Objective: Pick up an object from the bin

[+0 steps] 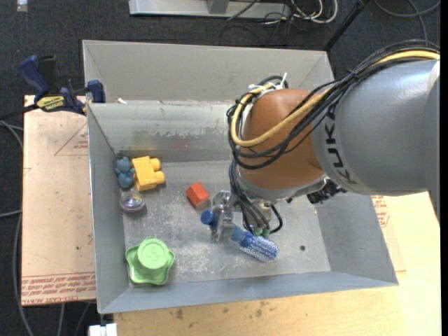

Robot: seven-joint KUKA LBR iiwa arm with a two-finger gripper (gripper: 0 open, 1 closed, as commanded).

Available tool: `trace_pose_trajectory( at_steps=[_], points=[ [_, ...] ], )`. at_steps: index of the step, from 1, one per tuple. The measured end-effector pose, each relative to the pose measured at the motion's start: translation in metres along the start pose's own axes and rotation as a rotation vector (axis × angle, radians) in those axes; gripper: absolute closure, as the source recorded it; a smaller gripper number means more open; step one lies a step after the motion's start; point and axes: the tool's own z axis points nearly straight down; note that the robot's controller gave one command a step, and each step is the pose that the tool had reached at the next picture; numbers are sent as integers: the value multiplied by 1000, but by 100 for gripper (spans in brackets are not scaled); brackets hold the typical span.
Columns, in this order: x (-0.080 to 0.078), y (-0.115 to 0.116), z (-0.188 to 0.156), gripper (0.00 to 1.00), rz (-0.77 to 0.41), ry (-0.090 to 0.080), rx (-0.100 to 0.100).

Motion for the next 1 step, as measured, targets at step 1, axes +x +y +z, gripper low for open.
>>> trace_pose_trajectory(
  at_steps=[1],
  points=[
    [-16, 10, -106, 100, -20, -3, -1]
  ],
)
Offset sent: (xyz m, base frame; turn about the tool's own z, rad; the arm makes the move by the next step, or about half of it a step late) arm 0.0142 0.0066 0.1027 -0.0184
